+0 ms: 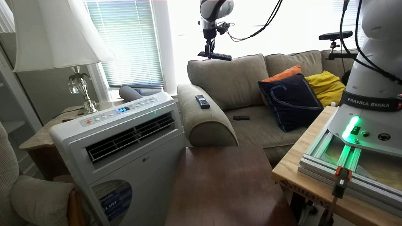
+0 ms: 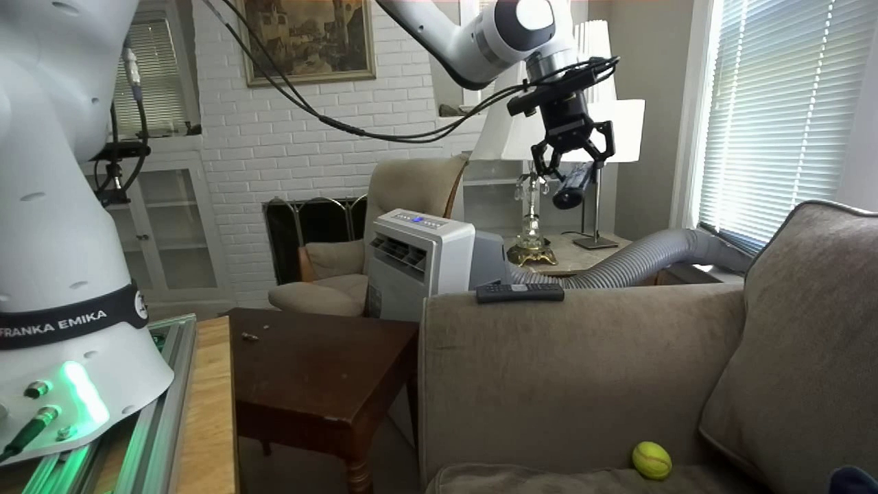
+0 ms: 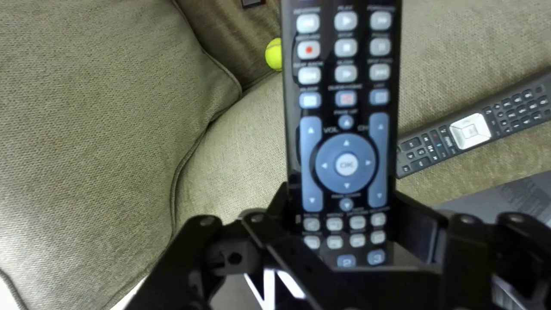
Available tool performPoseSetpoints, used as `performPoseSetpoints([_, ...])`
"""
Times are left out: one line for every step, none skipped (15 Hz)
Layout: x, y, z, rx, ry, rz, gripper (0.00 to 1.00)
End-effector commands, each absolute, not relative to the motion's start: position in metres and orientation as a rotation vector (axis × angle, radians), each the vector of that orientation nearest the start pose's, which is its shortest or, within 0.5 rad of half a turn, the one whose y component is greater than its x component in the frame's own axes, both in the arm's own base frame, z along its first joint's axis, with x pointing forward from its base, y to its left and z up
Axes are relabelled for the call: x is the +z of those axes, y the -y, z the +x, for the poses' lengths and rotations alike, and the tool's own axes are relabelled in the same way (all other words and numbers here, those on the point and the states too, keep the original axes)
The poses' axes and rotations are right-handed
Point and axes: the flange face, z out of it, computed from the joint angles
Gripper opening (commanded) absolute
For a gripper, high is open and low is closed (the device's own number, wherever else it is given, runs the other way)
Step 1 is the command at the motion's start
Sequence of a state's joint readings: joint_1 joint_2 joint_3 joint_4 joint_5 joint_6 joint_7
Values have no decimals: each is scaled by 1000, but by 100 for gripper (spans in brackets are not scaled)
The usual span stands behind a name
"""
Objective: Pick up the black remote on the table and put it on the sofas armrest
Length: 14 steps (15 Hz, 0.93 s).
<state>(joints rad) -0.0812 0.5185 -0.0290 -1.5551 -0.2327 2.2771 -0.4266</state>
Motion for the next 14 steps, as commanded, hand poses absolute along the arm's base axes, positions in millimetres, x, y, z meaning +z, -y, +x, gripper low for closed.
performPoseSetpoints([372,117,744,-272,946,-3256,26])
performPoseSetpoints([371,124,751,-260,1036,-3245,26])
performPoseSetpoints([373,129,759,-270,1136,-3221,26])
performPoseSetpoints([371,128,767,-275,1236,-3206,26])
performPoseSetpoints([370,125,775,-294,1328,-3182,26])
performPoseSetpoints([367,115,786,-324,1416,-3174,26])
performPoseSetpoints([368,107,793,-354,1478,-3139,26])
performPoseSetpoints([361,96,802,-386,1529,-3107,26])
performPoseSetpoints([354,82,809,-409,1569,-3083,26])
performPoseSetpoints([351,69,815,-428,1601,-3063,26])
performPoseSetpoints([344,54,821,-435,1595,-3068,26])
performPoseSetpoints([337,43,825,-440,1595,-3064,26])
performPoseSetpoints([327,33,828,-434,1593,-3060,26])
performPoseSetpoints([318,24,830,-423,1593,-3047,26])
